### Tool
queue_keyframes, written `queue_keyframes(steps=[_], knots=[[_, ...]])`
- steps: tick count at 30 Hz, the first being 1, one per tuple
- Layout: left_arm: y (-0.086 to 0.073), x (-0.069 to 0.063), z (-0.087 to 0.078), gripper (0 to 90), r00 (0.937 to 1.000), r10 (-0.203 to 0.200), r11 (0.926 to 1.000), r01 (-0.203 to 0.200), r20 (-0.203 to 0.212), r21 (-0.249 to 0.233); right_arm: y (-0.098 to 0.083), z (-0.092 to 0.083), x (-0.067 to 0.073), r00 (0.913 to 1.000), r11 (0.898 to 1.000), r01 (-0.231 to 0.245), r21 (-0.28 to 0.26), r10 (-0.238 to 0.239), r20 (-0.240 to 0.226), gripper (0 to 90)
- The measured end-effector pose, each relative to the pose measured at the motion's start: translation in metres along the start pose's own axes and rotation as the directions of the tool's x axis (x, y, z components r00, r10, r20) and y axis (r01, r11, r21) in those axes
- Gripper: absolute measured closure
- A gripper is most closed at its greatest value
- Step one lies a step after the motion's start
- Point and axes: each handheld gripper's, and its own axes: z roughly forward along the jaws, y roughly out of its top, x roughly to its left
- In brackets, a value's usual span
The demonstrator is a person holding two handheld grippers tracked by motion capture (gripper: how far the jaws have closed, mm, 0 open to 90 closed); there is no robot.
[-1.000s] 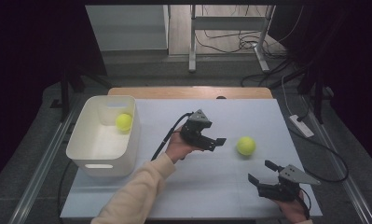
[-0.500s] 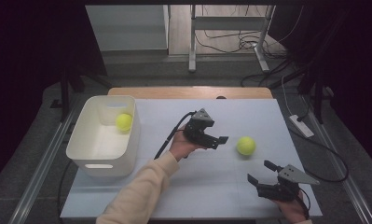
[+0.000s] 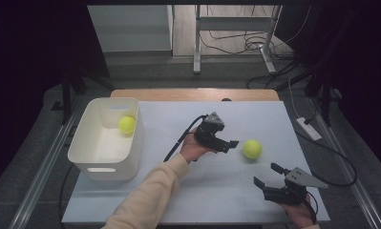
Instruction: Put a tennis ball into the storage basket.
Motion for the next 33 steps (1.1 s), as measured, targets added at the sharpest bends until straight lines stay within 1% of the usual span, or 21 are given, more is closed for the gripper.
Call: queue_keyframes(steps=[3,8,12,15,19,22,25,33], knots=[[0.0,0.0,0.005,13.8,1.0,0.008,0.9999,-0.008,0.004,0.008,0.0,0.001,0.0,1.0,1.0,-0.001,0.003,0.001,0.0,12.4],[-0.002,0.001,0.013,13.8,0.9999,0.003,0.9998,-0.003,0.013,0.018,0.0,0.002,-0.001,0.9999,1.0,-0.009,0.001,0.009,0.007,12.4],[-0.003,0.002,0.018,13.8,0.9998,-0.004,0.9998,0.004,0.021,0.018,0.001,0.002,-0.001,0.9999,1.0,-0.008,-0.002,0.008,0.008,12.4],[-0.002,0.001,0.02,13.8,0.9996,0.008,0.9998,-0.009,0.025,0.02,0.0,0.001,-0.001,0.9999,1.0,-0.01,-0.002,0.01,0.008,12.4],[-0.003,0.002,0.023,13.9,0.9994,0.005,0.9998,-0.005,0.034,0.018,0.0,0.001,-0.002,0.9999,1.0,-0.011,-0.002,0.011,0.009,12.4],[-0.003,0.0,0.028,13.9,0.9994,0.002,0.9998,-0.003,0.034,0.02,0.0,0.0,-0.002,0.9999,1.0,-0.013,-0.005,0.013,0.011,12.4],[-0.003,0.0,0.03,13.9,0.9993,0.023,0.9993,-0.024,0.03,0.03,0.0,0.0,-0.002,0.9999,1.0,-0.013,-0.007,0.013,0.011,12.4],[0.0,-0.003,0.037,14.0,0.999,0.034,0.9985,-0.035,0.03,0.041,0.0,-0.001,-0.002,0.9998,1.0,-0.014,-0.011,0.014,0.011,12.4]])
